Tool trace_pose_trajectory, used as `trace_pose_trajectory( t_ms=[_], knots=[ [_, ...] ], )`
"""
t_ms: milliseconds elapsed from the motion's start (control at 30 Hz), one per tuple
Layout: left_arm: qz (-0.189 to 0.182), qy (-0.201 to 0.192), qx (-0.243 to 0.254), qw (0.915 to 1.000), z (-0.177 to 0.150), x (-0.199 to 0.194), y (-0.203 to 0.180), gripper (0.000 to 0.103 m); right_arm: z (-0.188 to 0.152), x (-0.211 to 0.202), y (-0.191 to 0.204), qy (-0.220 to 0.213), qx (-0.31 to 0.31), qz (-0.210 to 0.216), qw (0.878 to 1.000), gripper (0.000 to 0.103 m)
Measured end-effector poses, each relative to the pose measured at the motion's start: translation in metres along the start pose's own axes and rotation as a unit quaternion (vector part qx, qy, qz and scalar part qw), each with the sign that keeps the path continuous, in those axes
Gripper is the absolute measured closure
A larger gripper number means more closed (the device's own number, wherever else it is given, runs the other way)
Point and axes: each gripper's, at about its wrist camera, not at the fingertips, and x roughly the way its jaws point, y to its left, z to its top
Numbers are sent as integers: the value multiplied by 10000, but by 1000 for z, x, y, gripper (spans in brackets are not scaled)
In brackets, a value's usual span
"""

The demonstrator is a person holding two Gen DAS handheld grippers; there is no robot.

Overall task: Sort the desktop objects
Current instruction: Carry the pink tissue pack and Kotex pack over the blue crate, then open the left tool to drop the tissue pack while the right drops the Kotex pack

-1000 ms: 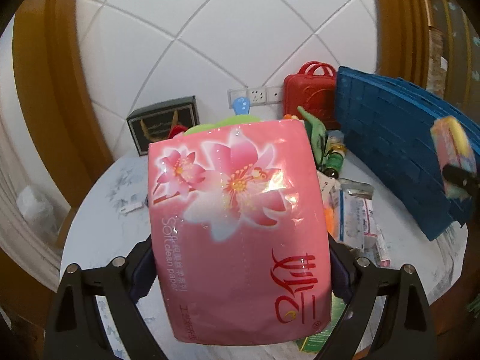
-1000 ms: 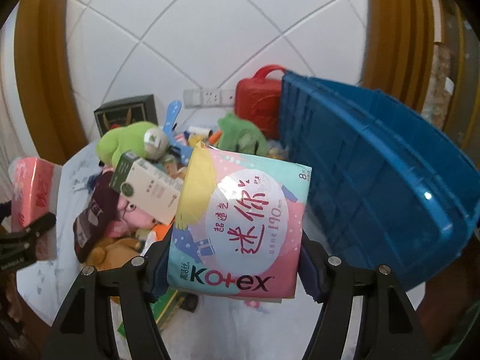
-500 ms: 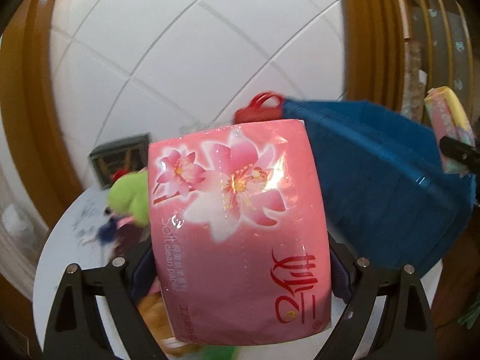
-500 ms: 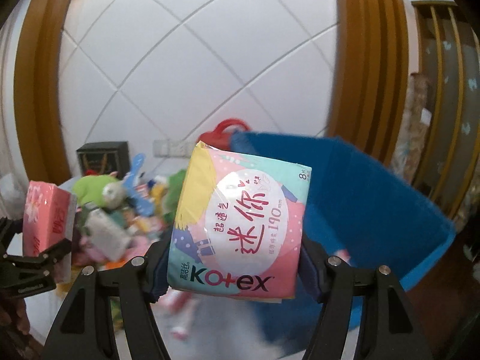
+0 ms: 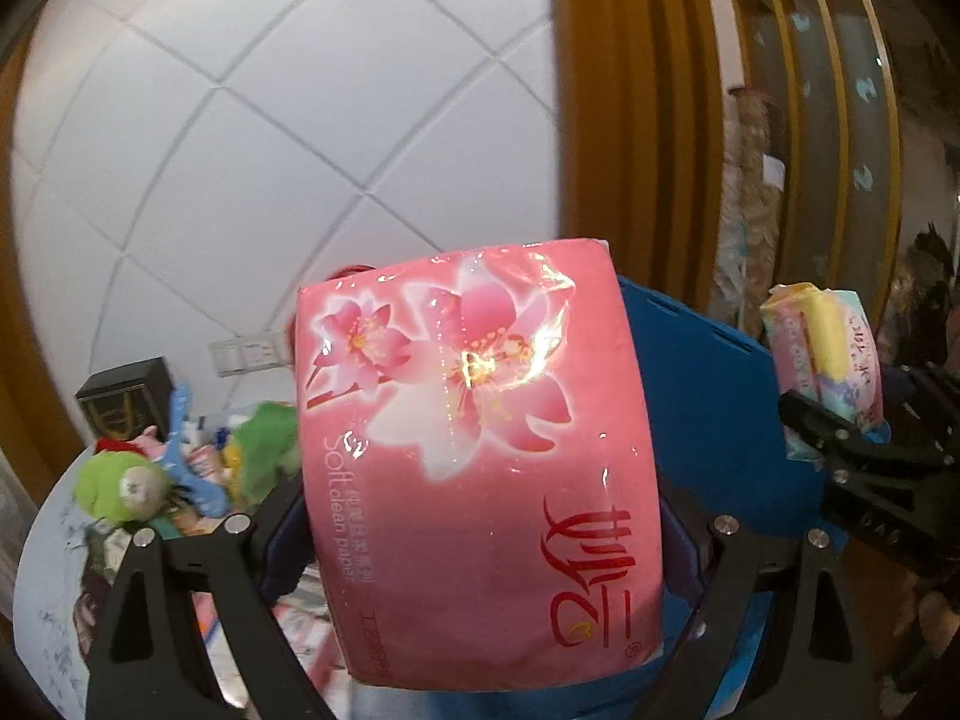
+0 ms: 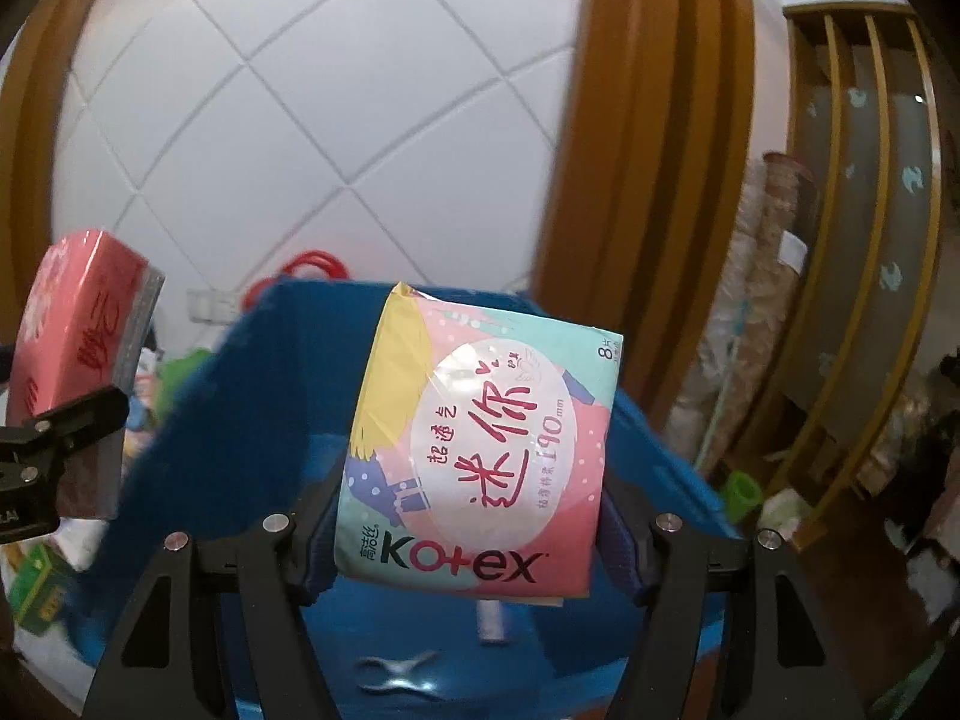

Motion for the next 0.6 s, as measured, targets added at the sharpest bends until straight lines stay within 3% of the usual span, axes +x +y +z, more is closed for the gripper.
trace_pose_trajectory(
  t_ms=[300,600],
  knots=[
    [-80,732,302,9968,-7,47,-75,10,-20,43,-69,399,-62,-240,9989,34],
    [-10,999,127,9949,-4,66,-84,9,-28,68,-89,584,-179,-257,9978,33]
  ],
)
